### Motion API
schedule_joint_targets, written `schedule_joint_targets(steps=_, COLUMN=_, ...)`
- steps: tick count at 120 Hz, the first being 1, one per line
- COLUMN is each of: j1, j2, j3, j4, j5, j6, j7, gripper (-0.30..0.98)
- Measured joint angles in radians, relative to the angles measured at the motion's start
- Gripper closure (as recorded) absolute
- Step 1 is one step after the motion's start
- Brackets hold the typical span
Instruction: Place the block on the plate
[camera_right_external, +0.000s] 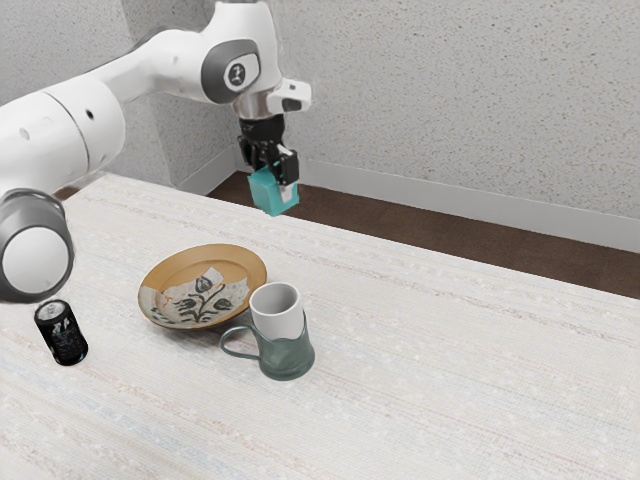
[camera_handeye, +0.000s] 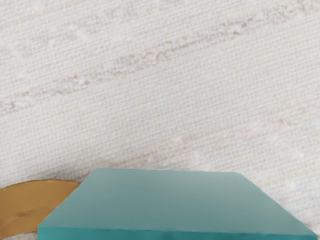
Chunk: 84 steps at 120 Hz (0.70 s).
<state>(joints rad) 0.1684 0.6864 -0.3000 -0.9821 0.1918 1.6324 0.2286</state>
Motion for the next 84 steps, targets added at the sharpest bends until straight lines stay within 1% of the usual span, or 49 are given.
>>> schedule_joint_targets(steps=16, j1=0.058, j2=0.050, j3=0.002, j4=-0.028, j5=-0.012, j6=0.010, j7=0.029, gripper=0.39)
schedule_joint_targets(steps=43, j1=0.142, j2=0.071, j3=0.005, j4=-0.124, j5=-0.048, j6=0.070, j7=0.074, gripper=0.40)
schedule_joint_targets(steps=57, j1=0.186, j2=0.056, j3=0.013, j4=-0.224, j5=-0.072, j6=0.110, j7=0.094, gripper=0.40)
schedule_joint_targets(steps=66, j1=0.185, j2=0.028, j3=0.048, j4=-0.269, j5=-0.095, j6=0.132, j7=0.105, gripper=0.40)
schedule_joint_targets(steps=79, j1=0.181, j2=0.011, j3=0.059, j4=-0.290, j5=-0.113, j6=0.153, j7=0.119, gripper=0.40)
schedule_joint_targets(steps=84, j1=0.181, j2=-0.021, j3=0.060, j4=-0.339, j5=-0.119, j6=0.170, j7=0.123, gripper=0.40)
